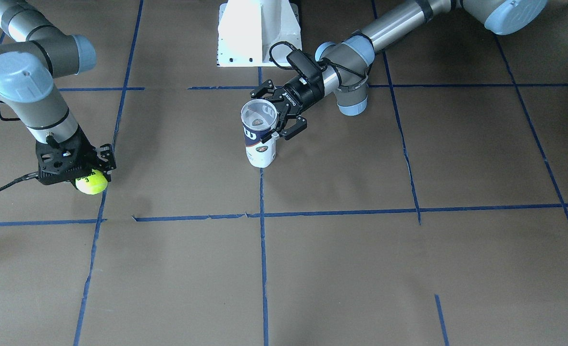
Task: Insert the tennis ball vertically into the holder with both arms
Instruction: 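Carry the ball with the right gripper over the can's open top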
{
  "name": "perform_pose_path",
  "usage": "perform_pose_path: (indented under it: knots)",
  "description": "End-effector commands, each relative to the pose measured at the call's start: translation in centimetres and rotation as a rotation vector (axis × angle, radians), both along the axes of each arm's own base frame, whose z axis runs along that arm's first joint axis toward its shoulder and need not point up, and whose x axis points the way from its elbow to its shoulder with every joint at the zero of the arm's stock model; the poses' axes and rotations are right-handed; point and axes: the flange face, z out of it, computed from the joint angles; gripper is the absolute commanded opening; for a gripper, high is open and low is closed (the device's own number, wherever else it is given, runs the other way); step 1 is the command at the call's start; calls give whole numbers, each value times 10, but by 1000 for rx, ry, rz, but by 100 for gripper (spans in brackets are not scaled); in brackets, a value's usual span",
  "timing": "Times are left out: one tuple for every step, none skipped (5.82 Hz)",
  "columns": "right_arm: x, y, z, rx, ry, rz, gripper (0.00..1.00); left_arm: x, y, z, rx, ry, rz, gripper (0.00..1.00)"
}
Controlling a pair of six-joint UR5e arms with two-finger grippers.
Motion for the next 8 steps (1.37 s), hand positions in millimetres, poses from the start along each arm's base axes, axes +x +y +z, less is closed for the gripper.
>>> perform_pose_path:
  knots:
    - [-12, 18, -146, -165, -310, 114, 3, 1, 0, -1, 0, -1, 0, 81]
    - [-23, 34, -203, -221, -415, 142, 4, 1, 0, -2, 2, 2, 1, 83]
    - [-36, 46, -246, -259, -487, 149, 6, 1, 0, -2, 1, 3, 2, 85]
    - [-50, 58, -268, -269, -516, 151, 8, 1, 0, -2, 0, 2, 2, 86]
    - [-76, 74, -288, -266, -489, 175, 8, 1, 0, -3, 1, 3, 2, 87]
    - [-88, 76, -294, -269, -465, 182, 11, 1, 0, -3, 1, 4, 2, 87]
    - [-98, 79, -290, -270, -451, 182, 12, 1, 0, -3, 1, 4, 2, 87]
    - [-107, 83, -288, -264, -442, 188, 18, 1, 0, -3, 1, 4, 2, 87]
